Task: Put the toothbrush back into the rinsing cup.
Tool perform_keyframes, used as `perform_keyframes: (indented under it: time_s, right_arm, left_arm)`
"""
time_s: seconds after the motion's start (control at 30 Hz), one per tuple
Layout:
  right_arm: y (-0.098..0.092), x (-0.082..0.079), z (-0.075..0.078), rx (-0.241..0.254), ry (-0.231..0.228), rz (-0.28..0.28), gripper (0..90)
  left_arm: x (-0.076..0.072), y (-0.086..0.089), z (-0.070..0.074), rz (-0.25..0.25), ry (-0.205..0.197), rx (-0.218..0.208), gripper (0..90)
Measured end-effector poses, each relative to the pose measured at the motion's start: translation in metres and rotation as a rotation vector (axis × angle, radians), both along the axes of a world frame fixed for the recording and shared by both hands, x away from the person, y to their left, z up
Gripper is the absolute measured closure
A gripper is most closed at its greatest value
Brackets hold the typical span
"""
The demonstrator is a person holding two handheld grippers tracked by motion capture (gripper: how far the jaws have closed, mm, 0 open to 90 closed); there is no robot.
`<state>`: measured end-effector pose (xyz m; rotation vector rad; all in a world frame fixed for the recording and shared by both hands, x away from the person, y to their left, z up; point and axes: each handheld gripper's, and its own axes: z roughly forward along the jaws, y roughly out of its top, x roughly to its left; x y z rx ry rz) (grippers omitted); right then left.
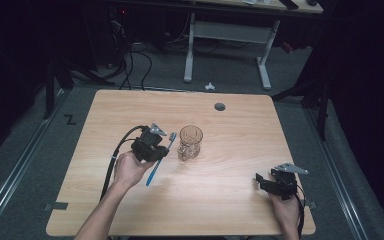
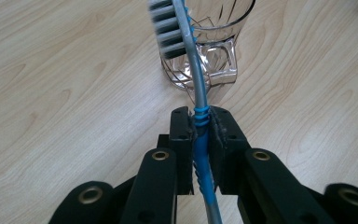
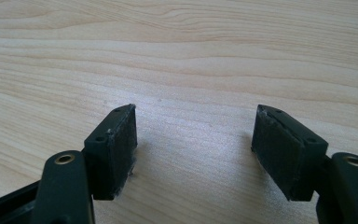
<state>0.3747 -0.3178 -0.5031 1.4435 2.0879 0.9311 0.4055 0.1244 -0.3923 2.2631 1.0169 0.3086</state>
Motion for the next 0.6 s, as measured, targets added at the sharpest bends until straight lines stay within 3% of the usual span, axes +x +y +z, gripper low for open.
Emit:
perform_keyframes:
  time_s: [0.6]
  right_arm:
    - [0.0002,-0.0001,-0.0001,-0.001,-0.001,0.003,31.1]
  left_arm:
    - [0.0001,-0.0035,0.0075,0.007,-0.061,-0.066,80.6]
